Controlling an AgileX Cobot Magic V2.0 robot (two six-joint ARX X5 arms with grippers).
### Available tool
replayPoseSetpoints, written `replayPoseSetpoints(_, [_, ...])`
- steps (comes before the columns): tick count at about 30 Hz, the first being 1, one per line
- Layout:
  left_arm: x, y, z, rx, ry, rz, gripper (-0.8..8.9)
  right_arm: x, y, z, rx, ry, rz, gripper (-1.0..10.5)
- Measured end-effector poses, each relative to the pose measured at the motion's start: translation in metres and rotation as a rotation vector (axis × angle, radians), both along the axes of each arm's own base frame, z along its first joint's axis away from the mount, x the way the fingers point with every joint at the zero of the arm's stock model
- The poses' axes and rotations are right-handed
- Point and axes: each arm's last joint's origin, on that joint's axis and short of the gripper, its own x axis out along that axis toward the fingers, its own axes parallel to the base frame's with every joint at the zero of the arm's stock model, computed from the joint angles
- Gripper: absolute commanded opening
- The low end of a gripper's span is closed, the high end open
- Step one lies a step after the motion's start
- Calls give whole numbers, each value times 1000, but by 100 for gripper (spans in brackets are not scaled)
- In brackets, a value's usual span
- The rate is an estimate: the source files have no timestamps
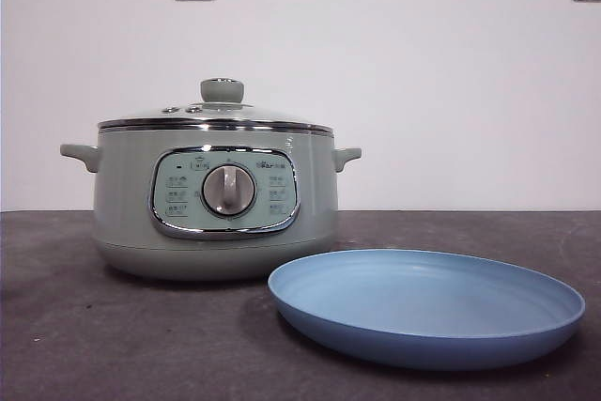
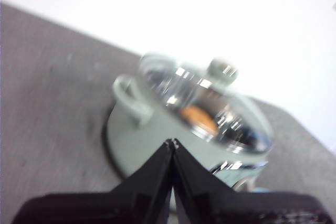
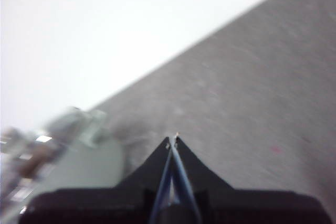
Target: Take the potato out from the steamer,put the potato on the plate,close the lid
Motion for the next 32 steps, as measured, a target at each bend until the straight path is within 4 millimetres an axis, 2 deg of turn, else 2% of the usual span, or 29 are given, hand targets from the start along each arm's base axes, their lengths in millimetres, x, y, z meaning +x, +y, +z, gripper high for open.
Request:
replayPoseSetpoints(5, [-7, -1, 30, -1, 12, -52, -8, -3, 3, 33, 3, 15, 114, -12])
replayPoseSetpoints(10, [-6, -5, 57, 34, 80, -212, -8, -1, 7, 67, -58, 94, 271, -12])
replayPoseSetpoints(17, [7, -10, 89, 121, 164, -437, -8, 9, 16, 109, -122, 172, 631, -12])
replayPoseSetpoints(25, [15, -11, 113, 214, 268, -548, -8, 18, 24, 134, -231, 249, 816, -12])
replayPoseSetpoints(32, [13, -11, 127, 274, 240, -564, -2, 20, 28, 146, -306, 227, 880, -8])
